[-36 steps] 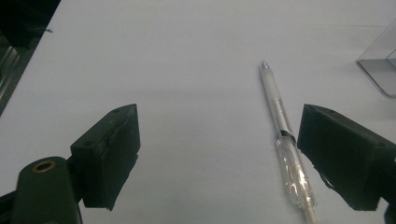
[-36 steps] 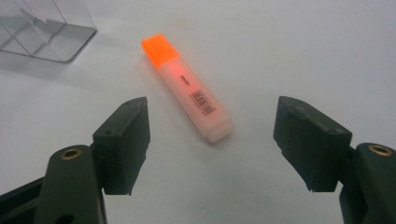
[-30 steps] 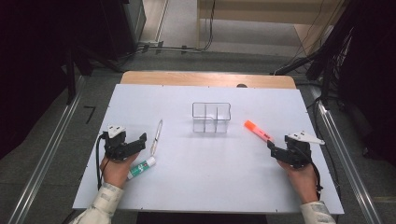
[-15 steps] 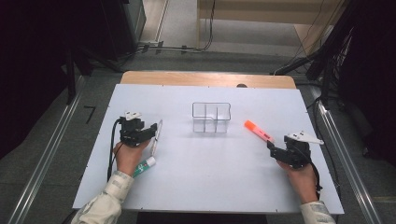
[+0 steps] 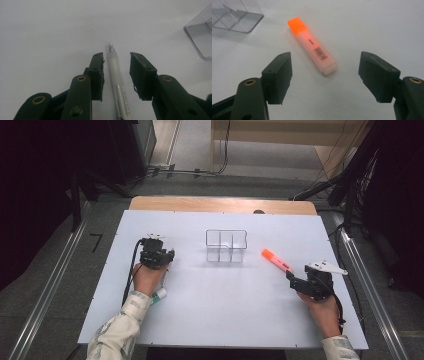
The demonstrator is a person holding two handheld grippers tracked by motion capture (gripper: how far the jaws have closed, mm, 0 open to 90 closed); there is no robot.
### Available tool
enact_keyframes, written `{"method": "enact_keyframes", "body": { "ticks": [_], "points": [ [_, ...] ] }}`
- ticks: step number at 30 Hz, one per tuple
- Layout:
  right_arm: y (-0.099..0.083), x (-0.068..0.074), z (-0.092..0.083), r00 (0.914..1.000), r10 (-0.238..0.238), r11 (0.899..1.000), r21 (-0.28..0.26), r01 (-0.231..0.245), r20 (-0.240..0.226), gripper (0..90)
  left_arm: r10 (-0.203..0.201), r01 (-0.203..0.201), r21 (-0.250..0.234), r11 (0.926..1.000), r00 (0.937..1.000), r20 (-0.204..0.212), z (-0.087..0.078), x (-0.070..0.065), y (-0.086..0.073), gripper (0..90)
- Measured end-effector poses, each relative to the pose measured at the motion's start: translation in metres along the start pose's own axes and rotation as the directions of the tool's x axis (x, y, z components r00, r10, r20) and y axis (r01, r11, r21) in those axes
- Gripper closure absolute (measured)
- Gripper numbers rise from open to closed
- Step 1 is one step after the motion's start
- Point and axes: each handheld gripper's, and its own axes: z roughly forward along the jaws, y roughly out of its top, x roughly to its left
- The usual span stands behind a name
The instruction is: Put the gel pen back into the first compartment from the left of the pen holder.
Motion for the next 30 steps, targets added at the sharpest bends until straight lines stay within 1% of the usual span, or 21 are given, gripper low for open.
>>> {"method": "enact_keyframes", "body": {
  "ticks": [5,7,8,11,13,16,17,21,27,30],
  "points": [
    [0.000,0.001,0.000,1.0000,0.002,1.000,-0.002,-0.002,-0.003,25.7,-0.001,0.001,0.020,0.9998,1.0000,-0.002,0.006,-0.002,0.001,66.0],
    [0.000,0.000,0.000,1.0000,-0.002,1.000,-0.003,0.002,-0.002,25.6,0.007,-0.007,0.024,0.9997,0.9999,-0.009,0.007,-0.002,0.001,67.3],
    [0.000,0.000,0.000,1.0000,0.000,1.000,-0.001,0.000,-0.001,25.7,0.005,-0.005,0.024,0.9997,1.0000,-0.005,0.008,-0.002,0.001,67.6],
    [0.000,0.000,0.000,1.0000,0.004,1.000,0.003,-0.004,-0.002,25.7,0.003,-0.002,0.029,0.9996,0.9999,-0.011,0.010,-0.003,0.002,70.7],
    [0.000,0.000,0.000,1.0000,0.004,1.000,0.002,-0.004,-0.003,25.7,0.001,-0.001,0.029,0.9996,1.0000,-0.007,0.011,-0.004,0.003,71.0],
    [0.000,0.000,0.000,1.0000,0.004,1.000,0.005,-0.004,-0.002,25.7,0.013,-0.012,0.033,0.9994,0.9998,-0.014,0.012,-0.006,0.004,71.8],
    [0.000,0.000,0.000,1.0000,0.005,1.000,0.005,-0.005,-0.002,25.7,0.011,-0.011,0.031,0.9995,0.9998,-0.014,0.012,-0.007,0.004,71.8],
    [0.000,0.000,0.000,1.0000,0.001,1.000,0.001,-0.001,-0.002,25.7,0.007,-0.006,0.028,0.9996,0.9997,-0.024,0.013,-0.006,0.004,73.3],
    [0.000,0.000,0.000,1.0000,0.004,1.000,0.005,-0.004,-0.004,25.7,0.013,-0.011,0.053,0.9985,0.9993,-0.035,0.018,-0.005,0.003,75.3],
    [0.000,0.000,0.000,1.0000,0.004,1.000,0.003,-0.004,-0.002,25.7,0.019,-0.016,0.051,0.9986,0.9986,-0.049,0.018,-0.007,0.003,76.8]
  ]
}}
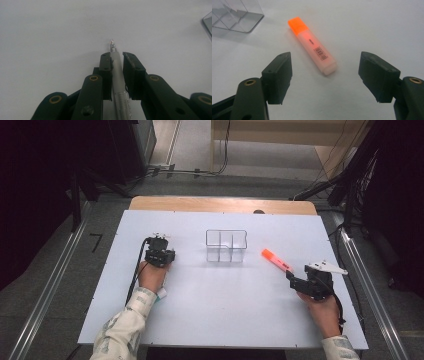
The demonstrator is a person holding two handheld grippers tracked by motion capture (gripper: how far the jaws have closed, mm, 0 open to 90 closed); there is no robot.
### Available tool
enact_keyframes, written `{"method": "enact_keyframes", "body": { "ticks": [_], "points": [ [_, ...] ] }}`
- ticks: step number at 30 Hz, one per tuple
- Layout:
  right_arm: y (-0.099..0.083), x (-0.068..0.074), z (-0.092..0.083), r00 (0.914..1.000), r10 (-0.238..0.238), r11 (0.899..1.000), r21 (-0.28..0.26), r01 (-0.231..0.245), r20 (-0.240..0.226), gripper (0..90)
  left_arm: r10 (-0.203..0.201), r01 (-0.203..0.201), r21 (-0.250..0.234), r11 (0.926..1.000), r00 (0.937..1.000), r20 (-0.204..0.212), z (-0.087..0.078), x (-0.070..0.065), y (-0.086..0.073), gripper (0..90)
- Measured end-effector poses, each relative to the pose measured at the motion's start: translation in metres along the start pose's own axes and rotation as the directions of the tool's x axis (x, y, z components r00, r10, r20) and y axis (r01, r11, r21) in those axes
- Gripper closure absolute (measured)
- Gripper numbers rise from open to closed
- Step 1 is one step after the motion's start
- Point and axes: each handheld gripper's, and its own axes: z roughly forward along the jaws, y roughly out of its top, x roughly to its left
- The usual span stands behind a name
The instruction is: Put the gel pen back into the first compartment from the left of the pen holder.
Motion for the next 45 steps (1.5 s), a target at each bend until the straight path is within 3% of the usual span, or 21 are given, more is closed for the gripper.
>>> {"method": "enact_keyframes", "body": {
  "ticks": [7,20,36,45],
  "points": [
    [0.000,0.000,0.000,1.0000,-0.004,1.000,-0.002,0.004,-0.001,25.6,0.019,-0.019,0.002,0.9998,0.9998,-0.011,0.000,-0.001,0.000,78.8],
    [0.000,-0.001,0.000,1.0000,-0.001,1.000,-0.004,0.001,-0.001,25.7,0.013,-0.013,-0.010,0.9999,0.9998,-0.016,0.000,0.002,0.001,80.5],
    [0.000,0.000,0.000,1.0000,0.001,1.000,0.002,-0.001,0.000,25.7,-0.020,0.023,-0.092,0.9955,0.9990,0.039,-0.016,0.007,0.006,80.7],
    [0.000,0.000,0.000,1.0000,0.002,1.000,0.004,-0.002,-0.001,25.7,-0.011,0.024,-0.145,0.9892,0.9959,0.090,-0.030,-0.004,0.014,80.7]
  ]
}}
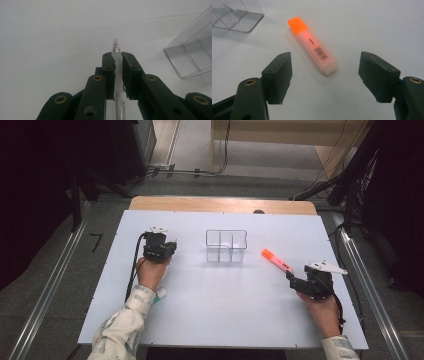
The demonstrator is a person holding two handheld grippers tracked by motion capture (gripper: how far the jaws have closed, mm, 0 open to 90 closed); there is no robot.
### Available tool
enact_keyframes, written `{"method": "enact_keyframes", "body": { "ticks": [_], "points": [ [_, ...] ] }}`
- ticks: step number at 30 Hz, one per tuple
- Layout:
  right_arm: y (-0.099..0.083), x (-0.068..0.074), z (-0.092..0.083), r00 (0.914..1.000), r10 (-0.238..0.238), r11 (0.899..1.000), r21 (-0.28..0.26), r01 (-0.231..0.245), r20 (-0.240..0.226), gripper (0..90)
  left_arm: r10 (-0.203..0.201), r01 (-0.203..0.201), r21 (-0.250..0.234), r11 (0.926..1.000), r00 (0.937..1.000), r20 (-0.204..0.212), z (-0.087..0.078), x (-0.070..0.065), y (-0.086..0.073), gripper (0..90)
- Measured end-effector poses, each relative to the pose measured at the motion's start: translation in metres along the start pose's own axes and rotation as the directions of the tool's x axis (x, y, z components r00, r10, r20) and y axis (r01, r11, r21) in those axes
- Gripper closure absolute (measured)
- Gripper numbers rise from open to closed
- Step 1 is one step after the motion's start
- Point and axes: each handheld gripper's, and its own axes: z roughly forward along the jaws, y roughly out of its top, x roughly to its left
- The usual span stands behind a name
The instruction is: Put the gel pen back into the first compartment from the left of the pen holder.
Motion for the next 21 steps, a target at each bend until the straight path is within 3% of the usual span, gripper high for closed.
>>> {"method": "enact_keyframes", "body": {
  "ticks": [5,21],
  "points": [
    [0.000,0.000,0.000,1.0000,0.001,1.000,0.000,-0.001,-0.001,25.7,0.007,-0.007,-0.035,0.9994,0.9998,0.017,-0.006,-0.009,0.004,80.7],
    [0.000,0.000,0.000,1.0000,-0.001,1.000,0.000,0.001,-0.003,25.7,0.043,-0.038,-0.082,0.9959,0.9976,0.054,-0.016,-0.030,0.019,80.6]
  ]
}}
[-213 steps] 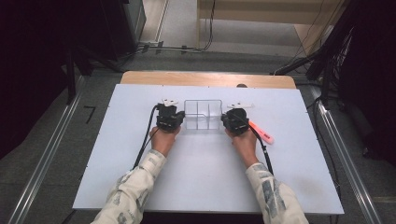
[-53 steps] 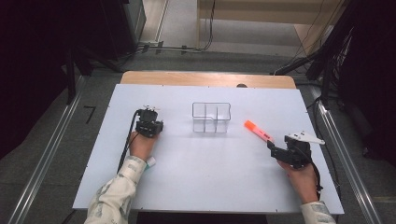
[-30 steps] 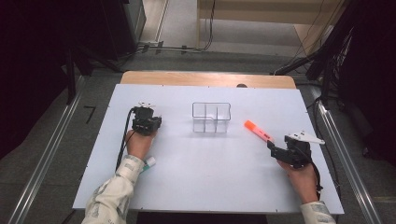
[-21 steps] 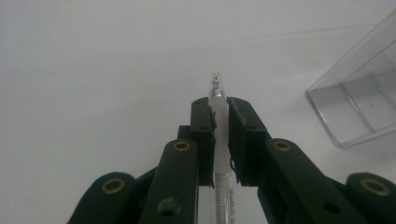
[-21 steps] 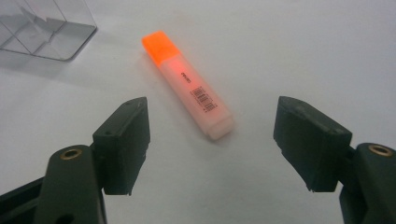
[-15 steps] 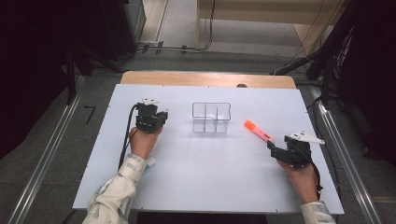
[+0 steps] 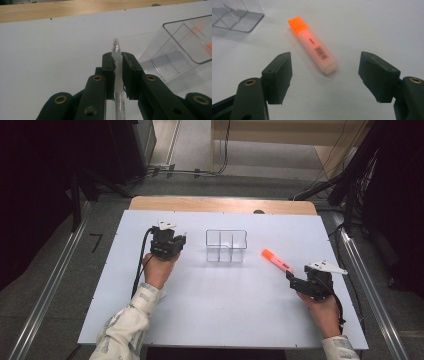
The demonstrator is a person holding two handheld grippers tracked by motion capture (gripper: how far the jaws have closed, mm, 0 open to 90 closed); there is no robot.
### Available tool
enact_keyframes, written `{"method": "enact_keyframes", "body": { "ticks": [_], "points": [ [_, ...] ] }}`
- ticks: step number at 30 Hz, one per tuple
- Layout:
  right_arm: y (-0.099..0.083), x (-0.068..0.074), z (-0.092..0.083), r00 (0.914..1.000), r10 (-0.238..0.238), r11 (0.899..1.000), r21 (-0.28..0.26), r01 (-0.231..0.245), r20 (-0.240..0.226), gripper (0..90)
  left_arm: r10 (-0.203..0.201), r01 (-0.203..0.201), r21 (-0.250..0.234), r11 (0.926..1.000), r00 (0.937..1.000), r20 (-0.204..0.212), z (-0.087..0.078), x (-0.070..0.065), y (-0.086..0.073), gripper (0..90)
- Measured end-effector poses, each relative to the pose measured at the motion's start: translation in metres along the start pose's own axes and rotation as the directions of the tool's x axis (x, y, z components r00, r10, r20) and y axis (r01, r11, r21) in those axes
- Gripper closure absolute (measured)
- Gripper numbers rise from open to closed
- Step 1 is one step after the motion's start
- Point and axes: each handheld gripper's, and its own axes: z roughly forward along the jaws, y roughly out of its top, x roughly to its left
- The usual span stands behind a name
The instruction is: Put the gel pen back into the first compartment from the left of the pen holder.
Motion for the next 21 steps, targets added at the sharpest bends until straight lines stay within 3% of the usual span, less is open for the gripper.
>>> {"method": "enact_keyframes", "body": {
  "ticks": [21],
  "points": [
    [0.000,0.001,0.000,1.0000,-0.002,1.000,0.002,0.002,-0.005,25.7,0.036,-0.035,-0.031,0.9989,0.9992,0.019,-0.002,-0.021,0.022,80.6]
  ]
}}
